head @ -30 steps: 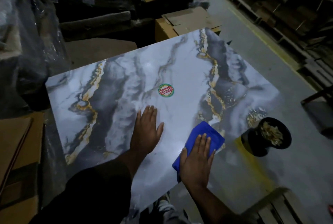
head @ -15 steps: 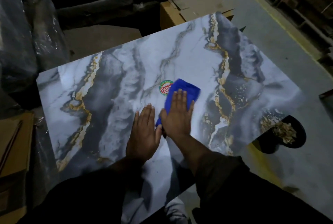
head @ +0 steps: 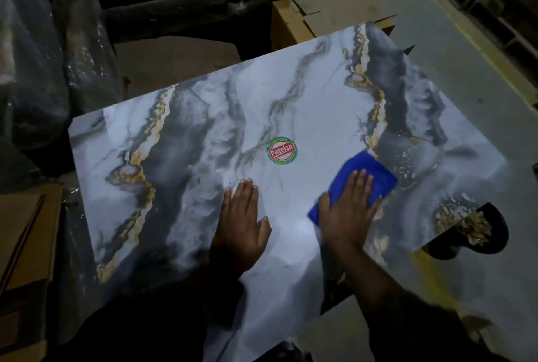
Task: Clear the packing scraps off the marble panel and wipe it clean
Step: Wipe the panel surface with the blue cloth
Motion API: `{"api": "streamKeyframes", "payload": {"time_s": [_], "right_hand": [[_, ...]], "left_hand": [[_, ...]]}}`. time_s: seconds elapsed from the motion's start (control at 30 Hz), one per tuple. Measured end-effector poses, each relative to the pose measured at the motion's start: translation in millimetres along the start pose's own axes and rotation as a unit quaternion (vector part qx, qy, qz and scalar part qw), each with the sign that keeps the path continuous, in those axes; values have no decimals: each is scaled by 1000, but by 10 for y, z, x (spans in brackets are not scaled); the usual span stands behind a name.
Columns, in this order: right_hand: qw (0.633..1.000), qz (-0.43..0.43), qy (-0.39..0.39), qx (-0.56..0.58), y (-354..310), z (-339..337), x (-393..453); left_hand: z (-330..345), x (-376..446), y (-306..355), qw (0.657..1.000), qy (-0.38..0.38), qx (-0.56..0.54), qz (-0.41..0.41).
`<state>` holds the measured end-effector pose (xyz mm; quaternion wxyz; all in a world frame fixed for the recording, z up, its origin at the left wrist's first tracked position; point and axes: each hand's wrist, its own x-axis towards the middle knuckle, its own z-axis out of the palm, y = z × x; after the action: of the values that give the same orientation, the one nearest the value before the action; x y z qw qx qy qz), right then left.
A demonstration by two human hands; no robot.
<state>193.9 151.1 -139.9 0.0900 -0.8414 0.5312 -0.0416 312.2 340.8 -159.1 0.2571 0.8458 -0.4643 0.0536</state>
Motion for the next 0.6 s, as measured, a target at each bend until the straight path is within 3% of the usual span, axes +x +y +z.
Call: {"api": "streamKeyframes", "payload": {"time_s": [0.1, 0.3, 0.47, 0.53, 0.6], "right_hand": [[999, -41, -31, 1, -463, 85, 528], [946, -314, -81, 20, -1120, 208, 612], [841, -522, -128, 59, -436, 47, -527], [833, -537, -132, 34, 0, -84, -765], [858, -502, -105, 12, 315, -142, -699]], "left_hand": [[13, -10, -7, 1000, 16, -15, 5], [-42, -4, 30, 998, 46, -41, -12], [-80, -9, 13, 996, 52, -65, -37], [-85, -14, 24, 995, 53, -74, -40], [-89, -25, 46, 995, 50, -77, -37]]}}
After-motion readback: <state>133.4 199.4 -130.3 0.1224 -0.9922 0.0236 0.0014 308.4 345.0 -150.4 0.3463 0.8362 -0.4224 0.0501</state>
